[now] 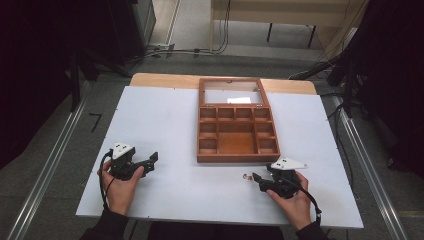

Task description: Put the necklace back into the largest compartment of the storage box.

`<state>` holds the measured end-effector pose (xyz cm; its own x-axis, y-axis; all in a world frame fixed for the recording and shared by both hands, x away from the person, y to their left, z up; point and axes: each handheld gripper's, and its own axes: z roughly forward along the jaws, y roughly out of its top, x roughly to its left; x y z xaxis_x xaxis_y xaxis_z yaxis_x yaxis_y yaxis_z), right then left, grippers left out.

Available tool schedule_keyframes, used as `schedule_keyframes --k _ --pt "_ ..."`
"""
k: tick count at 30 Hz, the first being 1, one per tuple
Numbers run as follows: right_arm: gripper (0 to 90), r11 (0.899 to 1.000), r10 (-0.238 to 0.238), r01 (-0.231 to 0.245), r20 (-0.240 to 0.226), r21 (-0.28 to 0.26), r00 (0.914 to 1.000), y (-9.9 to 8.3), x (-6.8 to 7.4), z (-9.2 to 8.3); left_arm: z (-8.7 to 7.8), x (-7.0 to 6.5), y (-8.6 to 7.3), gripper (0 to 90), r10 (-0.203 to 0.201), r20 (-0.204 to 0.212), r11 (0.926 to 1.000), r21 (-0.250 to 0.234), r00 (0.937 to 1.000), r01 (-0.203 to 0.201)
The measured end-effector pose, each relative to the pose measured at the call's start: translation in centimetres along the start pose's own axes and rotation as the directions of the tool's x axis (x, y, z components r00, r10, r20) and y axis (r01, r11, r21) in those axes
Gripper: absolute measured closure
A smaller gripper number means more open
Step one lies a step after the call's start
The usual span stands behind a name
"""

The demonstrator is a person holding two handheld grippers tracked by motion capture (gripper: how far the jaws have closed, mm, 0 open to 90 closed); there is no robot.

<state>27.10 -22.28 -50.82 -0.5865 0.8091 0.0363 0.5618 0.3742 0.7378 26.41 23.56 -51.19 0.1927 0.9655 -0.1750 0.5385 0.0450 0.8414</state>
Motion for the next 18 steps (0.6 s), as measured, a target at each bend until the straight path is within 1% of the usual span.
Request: schedule_keyframes --k 10,18 --pt "39.2 1.0 -0.019 0.019 -0.01 -0.001 0.9998 0.19 0.57 0.36 -0.02 0.02 0.01 11.7 0.0 0.0 1.0 0.001 1.0 0.0" --pt "46.0 0.999 -0.032 0.031 -0.018 -0.008 0.9993 0.29 0.92 0.48 0.02 0.03 0.0 11.7 0.003 0.0 1.0 0.004 1.0 -0.003"
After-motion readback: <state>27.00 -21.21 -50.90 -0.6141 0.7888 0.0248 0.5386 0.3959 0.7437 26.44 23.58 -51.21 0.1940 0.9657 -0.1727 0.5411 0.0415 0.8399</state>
